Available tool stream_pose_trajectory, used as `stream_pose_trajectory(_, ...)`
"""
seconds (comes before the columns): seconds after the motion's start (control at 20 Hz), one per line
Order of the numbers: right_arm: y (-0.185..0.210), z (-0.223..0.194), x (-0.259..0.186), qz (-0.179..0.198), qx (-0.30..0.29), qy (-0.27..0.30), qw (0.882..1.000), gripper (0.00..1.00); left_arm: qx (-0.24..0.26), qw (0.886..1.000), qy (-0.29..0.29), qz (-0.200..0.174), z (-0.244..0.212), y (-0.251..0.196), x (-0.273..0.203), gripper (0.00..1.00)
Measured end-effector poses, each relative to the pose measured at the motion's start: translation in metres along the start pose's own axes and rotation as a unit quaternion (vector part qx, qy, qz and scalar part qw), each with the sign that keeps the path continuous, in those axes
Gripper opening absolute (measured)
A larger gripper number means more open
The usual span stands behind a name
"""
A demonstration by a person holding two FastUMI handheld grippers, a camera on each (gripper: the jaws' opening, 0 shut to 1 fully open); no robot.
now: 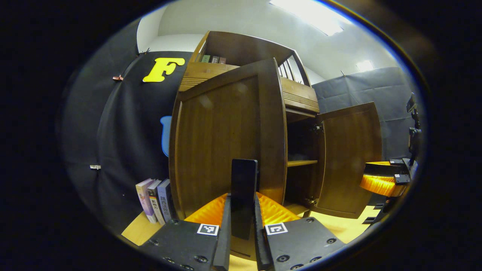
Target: Open the right door of the double-door shoe cabinet with the right hand, and open the left door with the left hand.
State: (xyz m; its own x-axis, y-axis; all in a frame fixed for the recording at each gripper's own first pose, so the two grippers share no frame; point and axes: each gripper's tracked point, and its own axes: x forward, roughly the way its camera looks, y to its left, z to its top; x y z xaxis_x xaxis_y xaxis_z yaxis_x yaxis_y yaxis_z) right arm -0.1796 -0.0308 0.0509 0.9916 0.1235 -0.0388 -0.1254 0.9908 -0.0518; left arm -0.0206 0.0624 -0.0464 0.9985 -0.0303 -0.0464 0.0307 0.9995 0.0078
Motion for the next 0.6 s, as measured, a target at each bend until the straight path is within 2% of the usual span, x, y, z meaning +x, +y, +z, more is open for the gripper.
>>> stream_pose_trajectory(0.3,0.032,-0.008,0.015,0.048,0.018,0.002,0.999,0.97,0.011,0.999,-0.003,0.036,0.004,0.025,-0.026,0.28)
stream_pose_trajectory(0.6,0.053,-0.008,0.024,0.071,0.023,-0.003,0.997,0.96,0.027,0.997,-0.001,0.068,0.006,0.048,-0.045,0.23)
